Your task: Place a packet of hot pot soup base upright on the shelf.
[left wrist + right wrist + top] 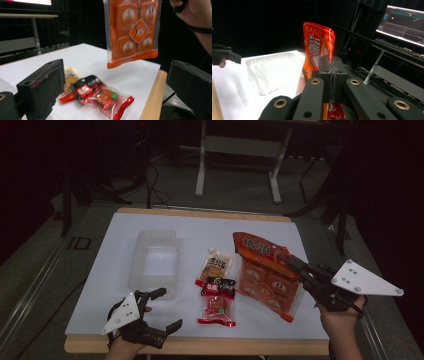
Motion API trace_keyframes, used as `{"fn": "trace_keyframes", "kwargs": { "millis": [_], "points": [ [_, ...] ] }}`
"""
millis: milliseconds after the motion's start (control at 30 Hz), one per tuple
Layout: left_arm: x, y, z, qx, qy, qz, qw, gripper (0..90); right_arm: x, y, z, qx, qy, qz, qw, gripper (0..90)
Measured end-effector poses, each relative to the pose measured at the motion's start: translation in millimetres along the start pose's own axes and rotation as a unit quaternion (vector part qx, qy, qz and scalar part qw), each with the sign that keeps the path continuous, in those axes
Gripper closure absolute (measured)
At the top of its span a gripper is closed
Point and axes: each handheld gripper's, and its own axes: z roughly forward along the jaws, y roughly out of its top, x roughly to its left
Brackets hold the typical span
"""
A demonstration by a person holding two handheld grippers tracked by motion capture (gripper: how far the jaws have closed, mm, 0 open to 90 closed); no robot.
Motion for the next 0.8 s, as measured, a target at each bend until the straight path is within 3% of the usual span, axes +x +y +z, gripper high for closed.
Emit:
{"fn": "trace_keyframes", "kwargs": {
  "millis": [100,267,300,367,467,633,767,800],
  "points": [
    [5.8,14.0,10.3,0.001,-0.014,0.005,0.9999,2.0,3.7,6.1,1.4,-0.002,0.006,-0.01,0.9999,89.1],
    [11.2,28.3,24.5,0.0,-0.019,0.017,0.9997,2.2,7.2,13.7,2.2,-0.009,0.01,-0.015,0.9998,89.0],
    [13.3,35.0,32.7,0.004,-0.023,0.035,0.9991,3.4,7.9,15.0,2.2,-0.011,0.011,-0.015,0.9998,89.1],
    [17.5,39.7,41.2,0.008,-0.027,0.041,0.9987,4.2,9.4,17.0,2.7,-0.014,0.014,-0.016,0.9997,89.0],
    [22.4,42.8,49.7,0.008,-0.039,0.034,0.9987,4.4,11.0,18.3,3.7,-0.016,0.016,-0.019,0.9996,89.1],
    [32.9,49.9,74.7,0.014,-0.078,0.014,0.9967,4.4,17.7,22.2,9.1,-0.014,0.028,-0.028,0.9991,89.1],
    [35.7,52.0,83.1,0.01,-0.087,0.02,0.9959,7.2,21.6,24.8,11.6,-0.017,0.036,-0.028,0.9988,89.0],
    [37.2,53.4,89.3,0.009,-0.102,0.018,0.9946,7.3,22.6,25.5,12.5,-0.018,0.039,-0.028,0.9987,89.0]
  ]
}}
